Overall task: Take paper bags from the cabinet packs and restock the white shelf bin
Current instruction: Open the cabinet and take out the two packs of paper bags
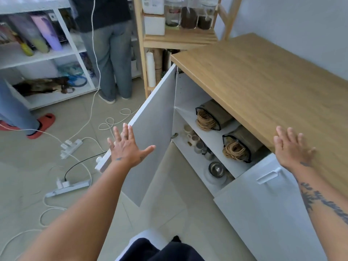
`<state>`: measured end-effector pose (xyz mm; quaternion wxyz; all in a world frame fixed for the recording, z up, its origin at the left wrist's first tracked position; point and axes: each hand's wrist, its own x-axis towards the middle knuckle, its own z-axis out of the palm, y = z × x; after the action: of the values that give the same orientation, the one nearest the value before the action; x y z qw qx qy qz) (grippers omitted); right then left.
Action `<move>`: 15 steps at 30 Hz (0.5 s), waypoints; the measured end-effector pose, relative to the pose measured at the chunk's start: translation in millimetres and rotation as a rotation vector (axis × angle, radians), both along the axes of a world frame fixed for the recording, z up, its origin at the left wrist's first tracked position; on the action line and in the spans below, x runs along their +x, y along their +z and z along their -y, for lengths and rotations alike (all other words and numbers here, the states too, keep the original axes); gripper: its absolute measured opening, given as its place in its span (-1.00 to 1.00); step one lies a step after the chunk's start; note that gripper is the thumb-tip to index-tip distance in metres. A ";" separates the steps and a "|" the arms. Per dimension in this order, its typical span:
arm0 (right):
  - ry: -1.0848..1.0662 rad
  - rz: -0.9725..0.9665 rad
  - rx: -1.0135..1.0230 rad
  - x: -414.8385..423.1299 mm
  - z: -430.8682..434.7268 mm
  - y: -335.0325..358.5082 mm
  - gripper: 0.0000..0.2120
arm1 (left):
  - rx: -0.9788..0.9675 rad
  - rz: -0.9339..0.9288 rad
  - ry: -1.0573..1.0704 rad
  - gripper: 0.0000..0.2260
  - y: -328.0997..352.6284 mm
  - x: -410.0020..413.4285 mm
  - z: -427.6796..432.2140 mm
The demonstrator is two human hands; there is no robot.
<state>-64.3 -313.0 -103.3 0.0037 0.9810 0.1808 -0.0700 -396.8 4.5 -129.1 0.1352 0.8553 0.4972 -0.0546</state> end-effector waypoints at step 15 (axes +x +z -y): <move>-0.011 -0.010 -0.013 -5.6 -1.5 7.0 -0.52 | 0.006 -0.100 0.092 0.15 -2.3 -4.4 -57.4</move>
<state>-69.8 -311.5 -96.3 0.0088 0.9816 0.1747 -0.0763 -401.1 61.8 -131.4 0.1101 0.8281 0.5423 -0.0896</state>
